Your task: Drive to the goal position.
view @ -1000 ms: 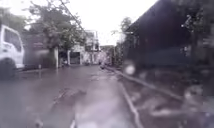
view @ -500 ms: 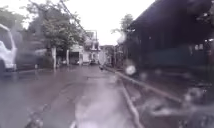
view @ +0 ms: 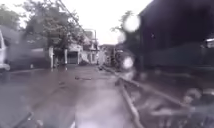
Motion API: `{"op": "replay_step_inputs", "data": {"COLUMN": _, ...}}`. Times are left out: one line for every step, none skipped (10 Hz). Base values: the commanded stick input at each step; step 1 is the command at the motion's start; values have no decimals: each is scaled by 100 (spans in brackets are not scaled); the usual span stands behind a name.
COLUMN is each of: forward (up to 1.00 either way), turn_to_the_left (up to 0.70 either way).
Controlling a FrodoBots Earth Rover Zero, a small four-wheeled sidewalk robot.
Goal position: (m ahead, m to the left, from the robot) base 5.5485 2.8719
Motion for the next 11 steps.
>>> {"op": "replay_step_inputs", "data": {"forward": 100, "turn_to_the_left": 0}}
{"op": "replay_step_inputs", "data": {"forward": 100, "turn_to_the_left": 0}}
{"op": "replay_step_inputs", "data": {"forward": 100, "turn_to_the_left": 0}}
{"op": "replay_step_inputs", "data": {"forward": 100, "turn_to_the_left": 0}}
{"op": "replay_step_inputs", "data": {"forward": 100, "turn_to_the_left": 0}}
{"op": "replay_step_inputs", "data": {"forward": 100, "turn_to_the_left": 0}}
{"op": "replay_step_inputs", "data": {"forward": 100, "turn_to_the_left": 0}}
{"op": "replay_step_inputs", "data": {"forward": 100, "turn_to_the_left": 0}}
{"op": "replay_step_inputs", "data": {"forward": 100, "turn_to_the_left": 0}}
{"op": "replay_step_inputs", "data": {"forward": 100, "turn_to_the_left": 18}}
{"op": "replay_step_inputs", "data": {"forward": 100, "turn_to_the_left": 27}}
